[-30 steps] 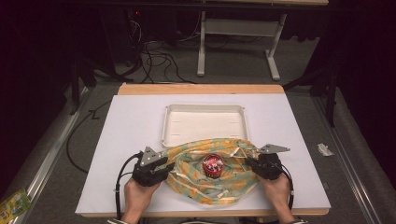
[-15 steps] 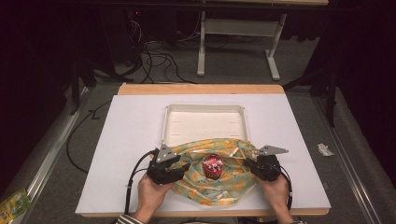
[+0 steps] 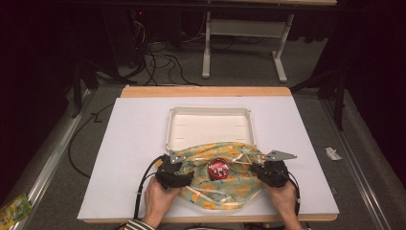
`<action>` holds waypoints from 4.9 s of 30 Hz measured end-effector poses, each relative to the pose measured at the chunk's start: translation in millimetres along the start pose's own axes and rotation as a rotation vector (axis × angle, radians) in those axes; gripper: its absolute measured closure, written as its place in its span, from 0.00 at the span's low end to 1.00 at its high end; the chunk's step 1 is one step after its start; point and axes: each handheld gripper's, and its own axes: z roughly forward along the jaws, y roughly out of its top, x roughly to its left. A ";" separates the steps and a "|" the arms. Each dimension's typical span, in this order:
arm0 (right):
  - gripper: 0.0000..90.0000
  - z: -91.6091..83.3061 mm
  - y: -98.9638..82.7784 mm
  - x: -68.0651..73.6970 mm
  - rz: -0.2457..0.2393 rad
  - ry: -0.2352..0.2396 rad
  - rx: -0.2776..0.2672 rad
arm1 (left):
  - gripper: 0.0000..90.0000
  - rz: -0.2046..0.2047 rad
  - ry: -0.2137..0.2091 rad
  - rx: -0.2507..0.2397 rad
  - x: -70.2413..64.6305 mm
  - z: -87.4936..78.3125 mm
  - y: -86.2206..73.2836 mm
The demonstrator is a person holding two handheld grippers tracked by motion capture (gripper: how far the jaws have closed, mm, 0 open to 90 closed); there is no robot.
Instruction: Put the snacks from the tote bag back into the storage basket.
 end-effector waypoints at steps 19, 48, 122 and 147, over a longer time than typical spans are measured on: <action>0.81 -0.4 -4.5 -0.1 -0.021 -0.045 0.039 | 0.99 0.093 0.025 0.045 8.6 1.5 -7.4; 0.65 -34.9 -16.1 0.7 -0.020 -0.098 -0.031 | 1.00 0.067 -0.039 -0.054 24.1 -6.4 -16.6; 1.00 21.0 0.7 12.7 -0.083 -0.030 0.103 | 0.80 0.097 -0.169 -0.086 -7.9 -4.1 11.9; 0.99 20.3 2.2 8.9 -0.093 -0.088 0.114 | 0.74 0.056 0.090 0.047 21.6 10.4 4.9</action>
